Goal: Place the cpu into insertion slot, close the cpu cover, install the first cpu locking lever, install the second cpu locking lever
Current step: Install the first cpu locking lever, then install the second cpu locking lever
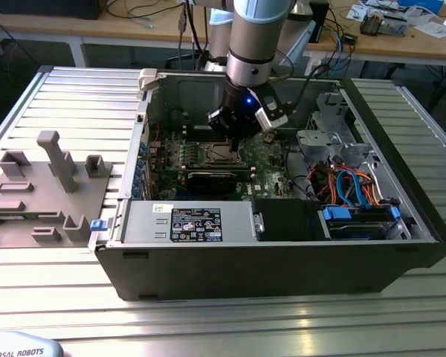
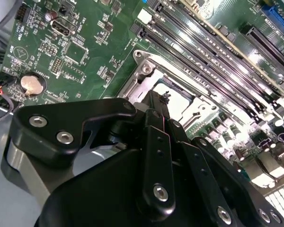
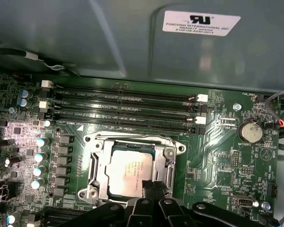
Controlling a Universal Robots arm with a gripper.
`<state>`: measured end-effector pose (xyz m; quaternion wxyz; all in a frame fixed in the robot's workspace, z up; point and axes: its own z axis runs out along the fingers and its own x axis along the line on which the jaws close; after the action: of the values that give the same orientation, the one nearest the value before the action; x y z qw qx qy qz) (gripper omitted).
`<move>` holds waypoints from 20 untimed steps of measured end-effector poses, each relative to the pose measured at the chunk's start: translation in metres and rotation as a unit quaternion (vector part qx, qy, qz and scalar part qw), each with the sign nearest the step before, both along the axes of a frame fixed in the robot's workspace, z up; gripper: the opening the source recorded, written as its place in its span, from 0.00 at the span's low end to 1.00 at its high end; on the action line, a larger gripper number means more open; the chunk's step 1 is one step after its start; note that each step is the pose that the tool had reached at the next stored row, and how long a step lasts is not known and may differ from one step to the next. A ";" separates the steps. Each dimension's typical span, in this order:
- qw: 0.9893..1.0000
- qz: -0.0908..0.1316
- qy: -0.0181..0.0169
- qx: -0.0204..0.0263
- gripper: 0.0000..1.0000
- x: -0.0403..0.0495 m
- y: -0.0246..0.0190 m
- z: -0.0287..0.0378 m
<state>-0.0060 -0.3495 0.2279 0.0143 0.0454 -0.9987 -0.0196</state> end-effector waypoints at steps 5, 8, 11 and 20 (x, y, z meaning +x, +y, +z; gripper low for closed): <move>1.000 0.000 0.000 0.000 0.11 0.0000 0.0000 0.0075; 1.000 0.000 0.000 0.000 0.11 0.0000 0.0000 0.0076; 1.000 0.000 0.000 0.000 0.11 0.0000 0.0000 0.0076; 1.000 0.000 0.000 0.000 0.11 0.0000 -0.0027 0.0077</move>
<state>-0.0061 -0.3522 0.2357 0.0143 0.0454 -0.9987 -0.0198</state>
